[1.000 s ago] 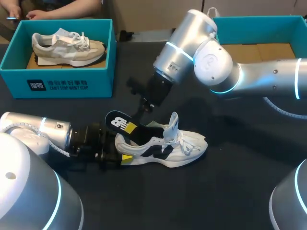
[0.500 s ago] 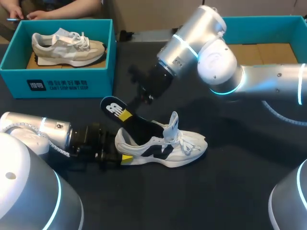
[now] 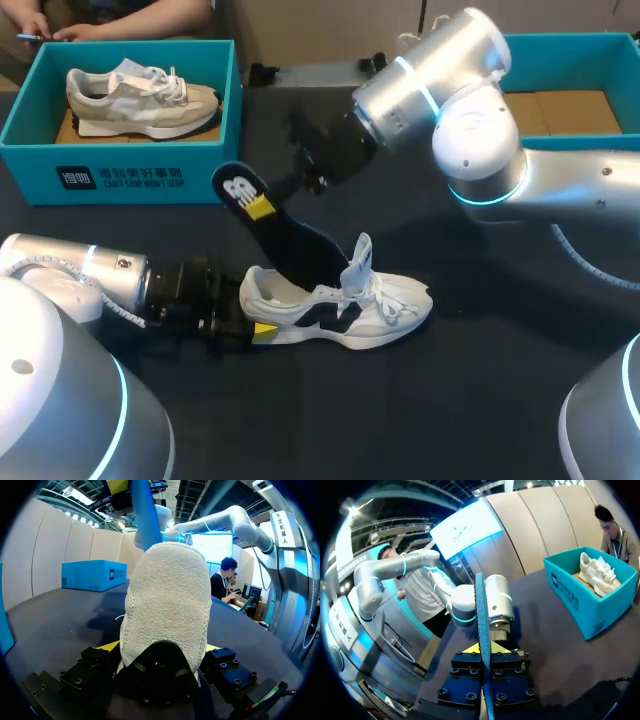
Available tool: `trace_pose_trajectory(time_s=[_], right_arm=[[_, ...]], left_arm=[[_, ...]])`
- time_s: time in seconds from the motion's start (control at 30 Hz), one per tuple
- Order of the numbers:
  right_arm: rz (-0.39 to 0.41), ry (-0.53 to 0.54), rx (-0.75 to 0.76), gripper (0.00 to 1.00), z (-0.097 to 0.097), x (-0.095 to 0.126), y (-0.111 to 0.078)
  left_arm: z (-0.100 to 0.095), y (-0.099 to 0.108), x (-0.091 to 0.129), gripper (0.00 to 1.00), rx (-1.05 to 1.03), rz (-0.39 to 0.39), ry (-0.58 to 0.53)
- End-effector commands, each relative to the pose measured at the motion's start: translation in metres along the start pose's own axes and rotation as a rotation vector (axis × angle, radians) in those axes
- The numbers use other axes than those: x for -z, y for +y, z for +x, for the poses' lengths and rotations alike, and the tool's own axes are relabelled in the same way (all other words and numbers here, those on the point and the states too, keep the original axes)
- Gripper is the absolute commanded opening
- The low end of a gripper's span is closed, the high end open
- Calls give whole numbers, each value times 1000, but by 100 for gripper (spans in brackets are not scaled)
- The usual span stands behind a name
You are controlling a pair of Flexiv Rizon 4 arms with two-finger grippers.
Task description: Take the shoe out of the shoebox, open the shoe tongue, remove and reinsert the insole, then place the shoe into the shoebox
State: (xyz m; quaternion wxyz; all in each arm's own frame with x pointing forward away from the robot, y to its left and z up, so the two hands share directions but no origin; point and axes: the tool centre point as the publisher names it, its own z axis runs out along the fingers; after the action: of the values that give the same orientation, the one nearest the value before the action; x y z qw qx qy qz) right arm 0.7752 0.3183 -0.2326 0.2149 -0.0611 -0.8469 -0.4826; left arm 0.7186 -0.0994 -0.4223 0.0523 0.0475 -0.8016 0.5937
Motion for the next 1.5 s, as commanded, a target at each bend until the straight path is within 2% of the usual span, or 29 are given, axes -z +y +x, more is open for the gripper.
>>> trace_pose_trajectory(time_s=[0.03,0.43,0.47,0.7,0.87,1.0,1.13,1.2,1.5], right_arm=[[-34,-62,47,0,9,8,4],[-34,-62,47,0,9,8,4],[-109,-77,61,0,8,10,6],[-255,-77,87,0,11,34,36],[-253,-28,69,0,22,50,66],[-312,-4,76,0,30,60,86],[-314,23,67,0,37,70,106],[-279,1,86,0,40,79,114],[-279,1,86,0,40,79,114]], left_arm=[[0,1,0,0,1,-4,1],[0,1,0,0,1,-4,1],[0,1,0,0,1,-4,1],[0,1,0,0,1,-4,1],[0,1,0,0,1,-4,1],[0,1,0,0,1,-4,1],[0,1,0,0,1,-4,1],[0,1,0,0,1,-4,1],[0,1,0,0,1,-4,1]])
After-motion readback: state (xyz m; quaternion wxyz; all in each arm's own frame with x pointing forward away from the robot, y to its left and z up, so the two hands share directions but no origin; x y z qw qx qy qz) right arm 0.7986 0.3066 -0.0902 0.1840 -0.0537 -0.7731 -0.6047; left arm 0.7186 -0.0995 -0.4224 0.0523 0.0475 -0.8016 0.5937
